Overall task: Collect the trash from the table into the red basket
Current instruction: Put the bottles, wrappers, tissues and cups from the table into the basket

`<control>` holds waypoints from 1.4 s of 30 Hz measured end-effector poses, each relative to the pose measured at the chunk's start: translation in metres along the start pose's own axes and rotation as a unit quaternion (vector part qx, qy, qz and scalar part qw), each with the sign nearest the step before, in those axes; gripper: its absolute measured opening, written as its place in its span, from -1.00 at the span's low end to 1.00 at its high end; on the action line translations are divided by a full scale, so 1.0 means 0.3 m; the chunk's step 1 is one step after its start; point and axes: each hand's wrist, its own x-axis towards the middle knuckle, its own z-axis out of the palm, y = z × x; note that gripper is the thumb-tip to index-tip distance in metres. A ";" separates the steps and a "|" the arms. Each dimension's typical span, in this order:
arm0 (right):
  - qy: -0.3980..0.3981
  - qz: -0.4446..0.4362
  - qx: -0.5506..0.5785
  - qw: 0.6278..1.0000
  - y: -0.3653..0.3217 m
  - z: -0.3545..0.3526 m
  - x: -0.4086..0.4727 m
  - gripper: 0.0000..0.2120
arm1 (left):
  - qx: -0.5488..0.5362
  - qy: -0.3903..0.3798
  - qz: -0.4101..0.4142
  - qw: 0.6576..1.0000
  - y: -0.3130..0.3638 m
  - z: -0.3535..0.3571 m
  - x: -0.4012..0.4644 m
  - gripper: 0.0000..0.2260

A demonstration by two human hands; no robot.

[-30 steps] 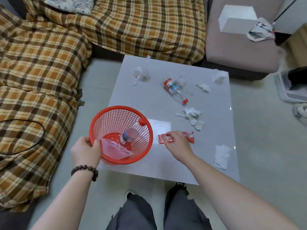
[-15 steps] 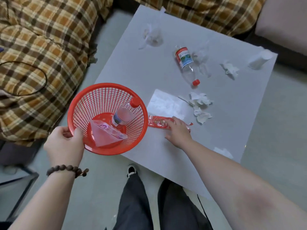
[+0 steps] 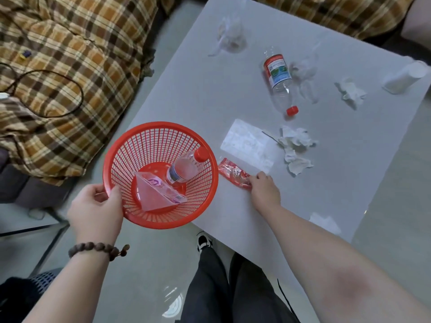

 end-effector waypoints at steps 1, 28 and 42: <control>0.004 0.012 0.044 0.999 -0.005 -0.019 -0.011 -0.67 | 0.004 0.000 -0.003 1.000 0.006 0.000 -0.006 -0.92; 0.050 -0.151 0.137 0.978 -0.308 -0.296 -0.389 -0.56 | -0.028 -0.164 0.038 0.985 0.173 0.058 -0.217 -0.91; 0.017 0.187 0.137 0.972 0.366 0.022 -0.483 -0.43 | 0.017 -0.162 0.074 0.984 0.217 0.125 -0.216 -0.86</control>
